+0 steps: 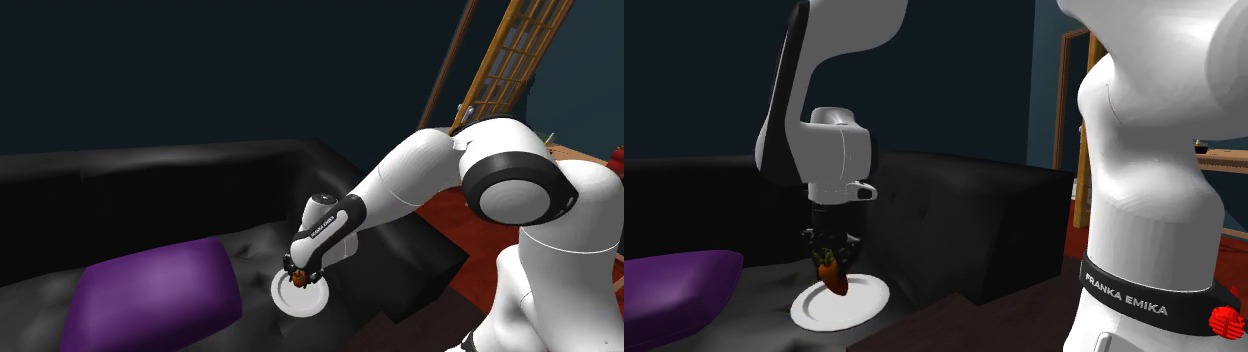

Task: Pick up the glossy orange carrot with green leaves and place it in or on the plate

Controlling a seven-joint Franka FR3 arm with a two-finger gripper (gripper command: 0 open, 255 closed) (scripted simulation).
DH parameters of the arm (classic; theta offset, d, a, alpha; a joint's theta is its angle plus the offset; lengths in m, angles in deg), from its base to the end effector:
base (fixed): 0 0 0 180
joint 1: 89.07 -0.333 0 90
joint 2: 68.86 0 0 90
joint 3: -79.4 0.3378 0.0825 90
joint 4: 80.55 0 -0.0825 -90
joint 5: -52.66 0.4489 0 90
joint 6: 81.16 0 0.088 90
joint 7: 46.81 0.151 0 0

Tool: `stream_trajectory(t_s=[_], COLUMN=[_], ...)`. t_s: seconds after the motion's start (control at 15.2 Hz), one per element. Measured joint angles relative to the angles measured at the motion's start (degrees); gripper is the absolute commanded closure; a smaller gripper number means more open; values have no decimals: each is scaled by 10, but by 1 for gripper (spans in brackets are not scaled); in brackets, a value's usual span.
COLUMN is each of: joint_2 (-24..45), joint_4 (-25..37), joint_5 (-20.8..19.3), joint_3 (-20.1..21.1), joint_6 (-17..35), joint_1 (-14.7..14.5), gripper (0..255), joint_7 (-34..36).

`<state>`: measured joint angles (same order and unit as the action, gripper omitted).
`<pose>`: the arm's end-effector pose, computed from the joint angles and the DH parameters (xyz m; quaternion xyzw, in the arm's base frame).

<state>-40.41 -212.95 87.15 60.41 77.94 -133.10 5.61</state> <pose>0.5110 0.1956 0.0568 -0.8767 0.4798 0.0055 0.0347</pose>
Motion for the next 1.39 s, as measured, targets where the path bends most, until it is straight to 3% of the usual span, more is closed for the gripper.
stream_trajectory(t_s=[0.46, 0.86, 0.92, 1.39], joint_2=[51, 56, 56, 51], joint_4=[23, 24, 23, 20], joint_5=[38, 41, 41, 35], joint_3=[44, 46, 46, 38], joint_6=[31, 35, 36, 30], joint_1=[33, 36, 37, 32], gripper=[255, 255, 0, 0], joint_7=[-34, -36, -36, -30])
